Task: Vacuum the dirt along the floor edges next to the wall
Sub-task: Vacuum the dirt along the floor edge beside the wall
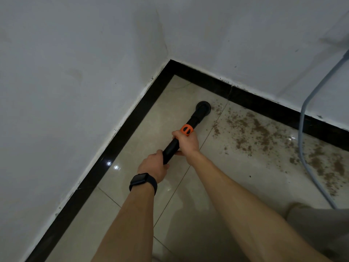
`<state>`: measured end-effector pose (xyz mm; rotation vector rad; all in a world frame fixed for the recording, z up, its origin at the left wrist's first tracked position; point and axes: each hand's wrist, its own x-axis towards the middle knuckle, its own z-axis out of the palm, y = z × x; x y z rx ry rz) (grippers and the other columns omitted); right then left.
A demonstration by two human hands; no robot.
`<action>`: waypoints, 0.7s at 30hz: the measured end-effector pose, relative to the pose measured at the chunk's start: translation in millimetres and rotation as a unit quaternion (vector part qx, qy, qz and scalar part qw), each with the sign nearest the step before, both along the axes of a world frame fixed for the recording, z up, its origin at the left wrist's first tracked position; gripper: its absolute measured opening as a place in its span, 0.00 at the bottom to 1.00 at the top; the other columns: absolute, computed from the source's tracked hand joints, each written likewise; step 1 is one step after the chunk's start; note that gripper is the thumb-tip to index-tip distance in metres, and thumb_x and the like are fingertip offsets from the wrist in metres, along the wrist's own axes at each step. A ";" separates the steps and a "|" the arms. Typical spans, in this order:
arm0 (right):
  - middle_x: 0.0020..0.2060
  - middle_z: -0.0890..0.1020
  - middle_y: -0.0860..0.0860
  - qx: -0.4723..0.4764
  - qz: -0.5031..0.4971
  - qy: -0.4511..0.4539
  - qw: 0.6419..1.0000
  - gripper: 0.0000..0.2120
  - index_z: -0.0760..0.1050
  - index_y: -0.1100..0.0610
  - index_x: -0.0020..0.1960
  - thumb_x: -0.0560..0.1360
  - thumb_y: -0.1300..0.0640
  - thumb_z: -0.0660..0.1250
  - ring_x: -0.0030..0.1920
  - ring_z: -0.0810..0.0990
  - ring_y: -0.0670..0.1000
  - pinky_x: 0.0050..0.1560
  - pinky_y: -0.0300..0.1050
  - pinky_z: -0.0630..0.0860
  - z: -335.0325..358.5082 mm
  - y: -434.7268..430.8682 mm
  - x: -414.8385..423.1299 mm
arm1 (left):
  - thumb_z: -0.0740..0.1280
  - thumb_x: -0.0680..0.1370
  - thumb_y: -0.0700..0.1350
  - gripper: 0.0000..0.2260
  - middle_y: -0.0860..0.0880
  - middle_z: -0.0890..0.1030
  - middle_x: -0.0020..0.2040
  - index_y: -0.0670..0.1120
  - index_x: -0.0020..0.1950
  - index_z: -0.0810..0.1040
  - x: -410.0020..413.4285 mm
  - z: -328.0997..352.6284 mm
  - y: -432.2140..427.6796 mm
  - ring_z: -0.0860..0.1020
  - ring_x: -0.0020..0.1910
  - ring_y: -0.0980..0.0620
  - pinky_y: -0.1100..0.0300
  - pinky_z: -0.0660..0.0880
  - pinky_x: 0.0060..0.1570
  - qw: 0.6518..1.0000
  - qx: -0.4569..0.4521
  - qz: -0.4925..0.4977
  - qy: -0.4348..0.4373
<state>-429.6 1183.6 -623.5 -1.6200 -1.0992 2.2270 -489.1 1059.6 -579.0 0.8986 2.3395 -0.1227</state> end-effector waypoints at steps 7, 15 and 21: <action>0.56 0.82 0.60 -0.020 0.008 0.015 1.000 0.25 0.69 0.60 0.66 0.74 0.54 0.74 0.51 0.84 0.56 0.35 0.49 0.84 4.1 19.3 -4.6 | 0.66 0.80 0.50 0.15 0.45 0.80 0.54 0.47 0.65 0.70 -0.6 -1.5 8.5 0.80 0.49 0.45 0.50 0.79 0.49 0.999 0.034 0.014 0.016; 0.47 0.85 0.55 -0.026 -0.021 0.016 0.999 0.21 0.68 0.58 0.66 0.78 0.53 0.71 0.45 0.86 0.54 0.40 0.51 0.84 6.7 22.3 1.4 | 0.68 0.79 0.51 0.15 0.46 0.80 0.52 0.47 0.62 0.71 0.8 3.7 16.9 0.79 0.47 0.47 0.53 0.78 0.45 0.999 0.031 -0.011 0.010; 0.44 0.83 0.56 -0.043 -0.074 0.024 0.996 0.18 0.70 0.61 0.64 0.77 0.58 0.69 0.37 0.86 0.53 0.36 0.47 0.83 5.7 -17.9 17.4 | 0.69 0.78 0.51 0.15 0.50 0.77 0.47 0.49 0.61 0.72 -0.1 11.5 -10.7 0.77 0.44 0.50 0.54 0.77 0.47 0.999 0.007 -0.020 -0.026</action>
